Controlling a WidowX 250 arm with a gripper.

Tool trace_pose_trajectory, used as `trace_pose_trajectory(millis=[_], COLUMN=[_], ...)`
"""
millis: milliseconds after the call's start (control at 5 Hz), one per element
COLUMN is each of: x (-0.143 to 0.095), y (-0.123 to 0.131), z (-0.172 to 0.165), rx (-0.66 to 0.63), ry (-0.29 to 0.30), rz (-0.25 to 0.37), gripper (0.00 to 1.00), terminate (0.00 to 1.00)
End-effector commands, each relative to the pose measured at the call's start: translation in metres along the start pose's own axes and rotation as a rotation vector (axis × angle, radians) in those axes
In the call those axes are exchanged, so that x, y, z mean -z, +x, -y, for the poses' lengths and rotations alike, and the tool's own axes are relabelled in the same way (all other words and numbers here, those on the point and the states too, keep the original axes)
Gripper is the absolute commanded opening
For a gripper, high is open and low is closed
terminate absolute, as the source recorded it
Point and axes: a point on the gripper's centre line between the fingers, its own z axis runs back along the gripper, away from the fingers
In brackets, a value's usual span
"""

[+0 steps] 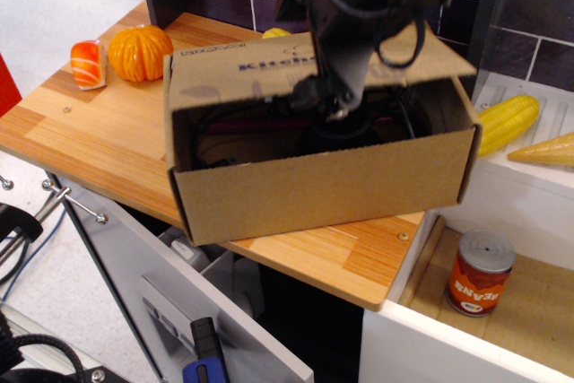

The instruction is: Open brown1fbox flap

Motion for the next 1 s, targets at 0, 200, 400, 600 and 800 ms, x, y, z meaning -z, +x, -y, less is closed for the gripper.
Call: trace_pose_trajectory(millis=[0, 200, 400, 600, 800], x=[-0.023, -0.017, -0.017, -0.006, 0.008], y=[-0.006, -0.023, -0.041, -0.058, -0.062], z=[-0.045, -0.071, -0.096, -0.117, -0.149], rx=[0.153, 0.266, 0.373, 0.432, 0.508], ry=[0.112, 0.114, 0.144, 0.201, 0.219], rz=[0.099, 0.164, 0.233, 0.32, 0.415], gripper=[1.0, 1.0, 1.0, 1.0, 1.0], terminate=[0.0, 0.0, 0.0, 0.0, 1.0])
